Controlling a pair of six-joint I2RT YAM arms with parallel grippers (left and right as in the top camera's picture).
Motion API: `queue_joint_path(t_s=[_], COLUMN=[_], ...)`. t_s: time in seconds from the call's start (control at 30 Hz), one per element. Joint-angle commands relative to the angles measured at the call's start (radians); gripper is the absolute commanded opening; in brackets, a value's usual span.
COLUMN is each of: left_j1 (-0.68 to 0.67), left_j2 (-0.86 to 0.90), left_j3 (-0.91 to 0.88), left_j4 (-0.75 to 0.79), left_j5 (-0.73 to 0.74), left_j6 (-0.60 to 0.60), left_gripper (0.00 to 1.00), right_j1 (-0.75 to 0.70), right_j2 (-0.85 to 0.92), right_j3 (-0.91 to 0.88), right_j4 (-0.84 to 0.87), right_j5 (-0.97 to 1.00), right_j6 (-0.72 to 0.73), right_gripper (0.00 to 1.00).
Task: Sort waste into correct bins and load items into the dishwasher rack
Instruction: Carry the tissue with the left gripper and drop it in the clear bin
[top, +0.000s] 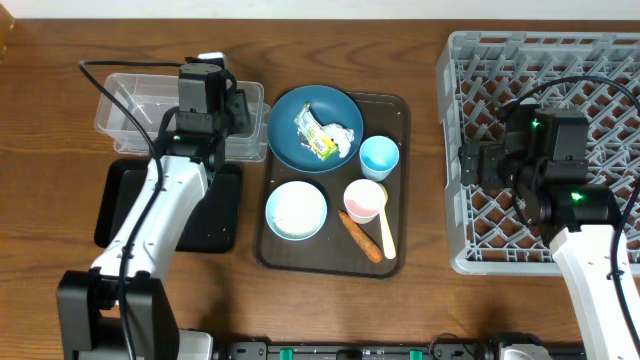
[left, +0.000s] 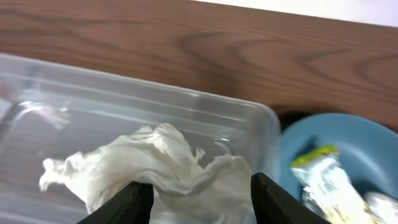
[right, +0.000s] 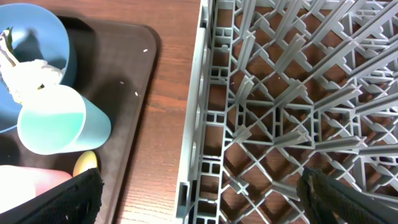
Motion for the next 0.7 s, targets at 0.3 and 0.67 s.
queue_joint_path(t_s=[0.3,0.67], left_j1=[0.034,0.073], left_j2=[0.030,0.030], left_j3=[0.015,0.015], left_j4=[-0.043,-0.041], left_j5=[-0.109,0.023], left_j6=[-0.129,-0.266], left_gripper=[0.44,0.48], right_j1=[0.003,0.003], right_j2=[-0.001,-0.001], right_j3=[0.018,0.018], right_j4=[-0.007,-0.003], right_j5=[-0.008,-0.008], right_j6=[0.003,0.003], right_gripper=[0.99,0.99])
